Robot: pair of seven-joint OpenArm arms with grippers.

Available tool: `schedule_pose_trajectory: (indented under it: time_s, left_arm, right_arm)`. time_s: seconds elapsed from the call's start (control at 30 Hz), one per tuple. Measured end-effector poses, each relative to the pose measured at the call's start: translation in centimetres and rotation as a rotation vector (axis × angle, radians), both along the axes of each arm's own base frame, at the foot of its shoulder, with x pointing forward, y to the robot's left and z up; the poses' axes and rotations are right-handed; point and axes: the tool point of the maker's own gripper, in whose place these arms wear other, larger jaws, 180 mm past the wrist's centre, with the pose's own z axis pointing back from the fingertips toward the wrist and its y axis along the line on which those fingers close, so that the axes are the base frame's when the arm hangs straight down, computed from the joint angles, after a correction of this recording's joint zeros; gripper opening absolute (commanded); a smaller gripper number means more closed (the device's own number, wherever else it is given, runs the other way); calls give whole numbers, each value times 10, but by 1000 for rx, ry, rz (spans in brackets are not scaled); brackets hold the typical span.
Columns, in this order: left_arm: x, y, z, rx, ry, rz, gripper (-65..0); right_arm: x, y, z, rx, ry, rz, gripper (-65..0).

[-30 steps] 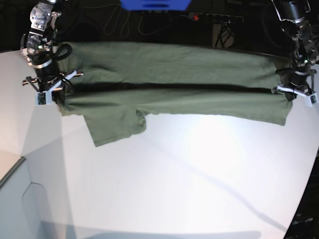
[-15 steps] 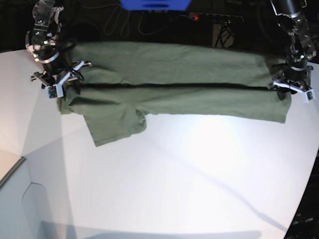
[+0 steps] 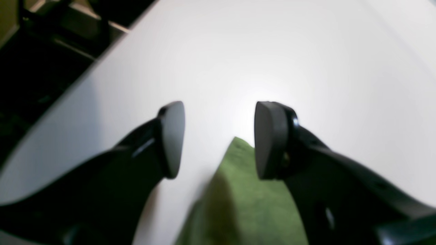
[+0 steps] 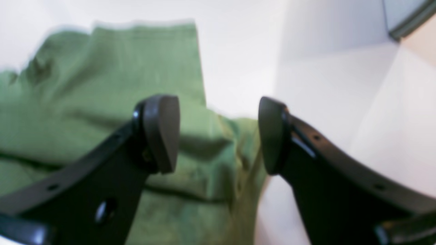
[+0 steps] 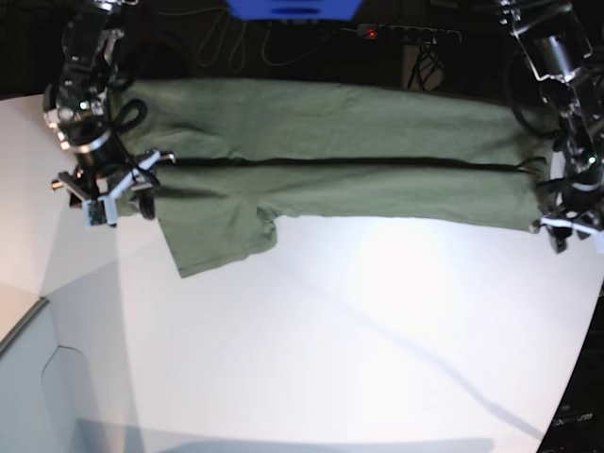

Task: Layout the t-shirt on the table in an organized manner, then fold the t-shirt properly
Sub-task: 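Fold the lifted hem half over onto the collar half with both grippers, then regrasp the folded shirt edge with both grippers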

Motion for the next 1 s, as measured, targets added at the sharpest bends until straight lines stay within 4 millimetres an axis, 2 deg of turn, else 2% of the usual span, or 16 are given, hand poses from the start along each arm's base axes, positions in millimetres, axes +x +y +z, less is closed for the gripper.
schedule_pose_trajectory:
  time_s: [0.13,0.3,0.47,0.57,0.73,0.77,1.0]
  left_arm:
    - [9,-14,-39,-55,112,-27,-333]
    - [13,-20,-64,-95,180,-30,-334]
    - [13,-16,-68,-105,174,-21,-346]
    - [12,-14,-69,-106,173,-15,-436]
    - [10,-12,-70,-110,172,-6,-611]
    - [10,-12,-70,-111,173,-6,-650]
    - [9,-12,-69,-115,176,-6,-650]
  right_arm:
    - [1,1,-3,-8,36,-1,-284]
    - [2,-1,-2,-11,35,-4,-284]
    - [2,-1,-2,-11,35,-4,-284]
    - [6,-1,0,-12,28,-6,-284]
    - [32,0,17,-13,-11,-4,-281]
    - [36,0,15,-13,11,-8,-281]
    - [72,22,-28,-19,197,108,-281]
